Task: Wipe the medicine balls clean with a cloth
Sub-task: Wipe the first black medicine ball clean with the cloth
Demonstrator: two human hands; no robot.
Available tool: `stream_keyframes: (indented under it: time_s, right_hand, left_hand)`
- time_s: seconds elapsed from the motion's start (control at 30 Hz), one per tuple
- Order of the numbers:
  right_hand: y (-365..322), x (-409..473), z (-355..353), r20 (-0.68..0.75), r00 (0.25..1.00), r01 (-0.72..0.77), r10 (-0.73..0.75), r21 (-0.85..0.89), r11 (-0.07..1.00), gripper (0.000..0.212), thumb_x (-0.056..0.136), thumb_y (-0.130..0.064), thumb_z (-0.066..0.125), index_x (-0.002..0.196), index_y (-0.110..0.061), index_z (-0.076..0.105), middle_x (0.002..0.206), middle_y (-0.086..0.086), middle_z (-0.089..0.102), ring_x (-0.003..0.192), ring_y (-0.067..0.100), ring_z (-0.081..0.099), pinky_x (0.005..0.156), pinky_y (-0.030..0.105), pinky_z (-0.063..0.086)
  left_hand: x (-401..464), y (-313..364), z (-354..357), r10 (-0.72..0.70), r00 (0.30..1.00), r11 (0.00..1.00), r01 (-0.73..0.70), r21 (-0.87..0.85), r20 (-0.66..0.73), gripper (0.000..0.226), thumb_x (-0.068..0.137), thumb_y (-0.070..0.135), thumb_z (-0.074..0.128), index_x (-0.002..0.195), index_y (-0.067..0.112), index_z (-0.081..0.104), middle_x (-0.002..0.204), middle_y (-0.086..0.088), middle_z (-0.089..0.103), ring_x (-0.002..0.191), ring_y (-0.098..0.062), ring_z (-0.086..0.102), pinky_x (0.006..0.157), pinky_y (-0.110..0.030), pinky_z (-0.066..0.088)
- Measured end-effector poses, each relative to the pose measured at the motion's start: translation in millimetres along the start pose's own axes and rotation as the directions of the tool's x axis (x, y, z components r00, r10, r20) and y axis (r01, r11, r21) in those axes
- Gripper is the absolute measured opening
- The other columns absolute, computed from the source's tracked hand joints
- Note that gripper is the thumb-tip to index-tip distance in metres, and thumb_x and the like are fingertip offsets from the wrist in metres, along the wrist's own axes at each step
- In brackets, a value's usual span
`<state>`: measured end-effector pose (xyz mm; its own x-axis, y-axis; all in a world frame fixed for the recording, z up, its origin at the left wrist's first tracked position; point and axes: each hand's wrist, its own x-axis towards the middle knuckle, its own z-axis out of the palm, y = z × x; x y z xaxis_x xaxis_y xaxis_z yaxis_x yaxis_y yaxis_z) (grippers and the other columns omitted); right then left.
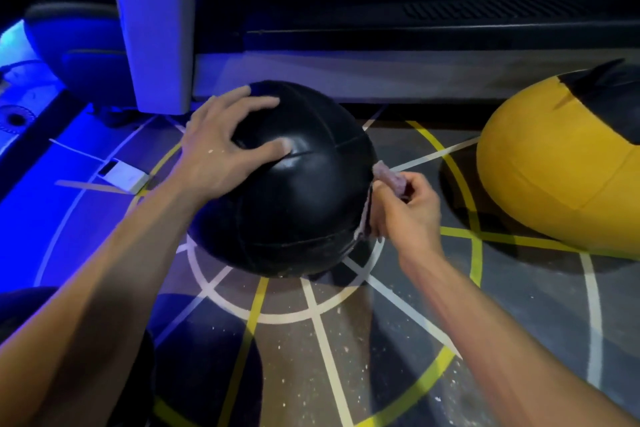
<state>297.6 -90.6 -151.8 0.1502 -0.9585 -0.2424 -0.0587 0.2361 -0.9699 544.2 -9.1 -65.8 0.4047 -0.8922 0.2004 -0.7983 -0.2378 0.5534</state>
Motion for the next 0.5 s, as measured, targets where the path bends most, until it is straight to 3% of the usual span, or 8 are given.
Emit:
stream_keyframes:
  time_s: [0.03,0.1,0.17,0.27,0.33,0.4,0.5]
  right_hand:
    - [-1.0,-0.3,-0.6,-0.008,1.0,0.0,0.0,0.018,1.0,0.011,0.091,-0.018,0.074,0.099,-0.017,0.065,0.089,0.002,0.072,0.073,0.005,0.064,0.069,0.029,0.057]
    - [-1.1,-1.4,-5.2,-0.028,1.0,0.01,-0.008,0.059,0.998,0.016,0.09,-0.017,0.076,0.104,-0.018,0.067,0.098,0.001,0.073,0.081,0.005,0.067,0.075,0.026,0.058]
    - [2.1,0.9,-14.5,-0.06,0.998,-0.019,0.024,0.082,0.996,0.018,0.09,-0.014,0.075,0.106,-0.019,0.068,0.099,-0.001,0.073,0.089,0.011,0.069,0.081,0.032,0.058]
    - [3.2,4.3,-27.0,-0.089,0.995,-0.042,0.046,0.042,0.998,0.014,0.091,-0.018,0.075,0.104,-0.017,0.07,0.094,-0.013,0.071,0.087,0.0,0.065,0.087,0.034,0.055]
    - [-1.7,1.0,-26.9,-0.079,0.997,-0.024,0.027,0.036,0.999,0.015,0.091,-0.023,0.076,0.102,-0.015,0.069,0.089,-0.011,0.069,0.076,-0.006,0.061,0.079,0.031,0.053]
    - [-9.0,-10.1,-20.2,-0.055,0.998,0.032,-0.029,0.054,0.998,0.014,0.09,-0.026,0.077,0.096,-0.016,0.069,0.082,-0.009,0.067,0.068,-0.003,0.059,0.068,0.026,0.05]
    - [-16.7,-39.9,0.0,0.03,0.96,0.281,-0.28,-0.054,0.958,0.012,0.087,-0.024,0.08,0.089,-0.023,0.069,0.077,-0.012,0.068,0.067,0.0,0.059,0.063,0.02,0.049]
  left_hand:
    - [7.8,10.2,2.6,-0.004,1.0,1.0,0.005,-0.021,0.025,0.072,0.064,0.089,0.065,0.13,0.062,0.055,0.156,0.014,0.042,0.15,-0.013,0.031,0.124,-0.047,0.025]
    - [19.5,25.8,-1.8,0.005,0.997,0.973,0.012,-0.229,0.072,0.07,0.069,0.073,0.074,0.134,0.054,0.058,0.153,0.018,0.045,0.146,-0.003,0.035,0.125,-0.039,0.026]
    - [21.2,26.1,-18.5,0.006,0.998,0.922,0.016,-0.387,0.055,0.065,0.074,0.058,0.078,0.135,0.05,0.058,0.15,0.022,0.049,0.143,-0.001,0.039,0.122,-0.035,0.03]
    - [1.0,-4.7,-28.7,-0.06,0.998,0.944,0.065,-0.322,0.025,0.073,0.071,0.063,0.077,0.139,0.043,0.057,0.145,0.021,0.052,0.138,0.001,0.044,0.113,-0.017,0.035]
    - [-18.8,-21.0,-19.0,-0.132,0.986,0.915,0.159,-0.37,0.098,0.078,0.07,0.068,0.076,0.141,0.046,0.055,0.144,0.022,0.054,0.137,0.002,0.046,0.116,-0.023,0.037]
    - [-27.2,-26.9,-9.7,-0.158,0.985,0.904,0.174,-0.391,0.072,0.072,0.073,0.067,0.078,0.139,0.051,0.054,0.146,0.021,0.053,0.137,0.005,0.045,0.119,-0.034,0.037]
    - [-18.7,-21.8,-6.5,-0.19,0.981,0.901,0.191,-0.39,0.042,0.071,0.074,0.067,0.079,0.139,0.052,0.055,0.147,0.018,0.053,0.137,0.004,0.046,0.12,-0.037,0.037]
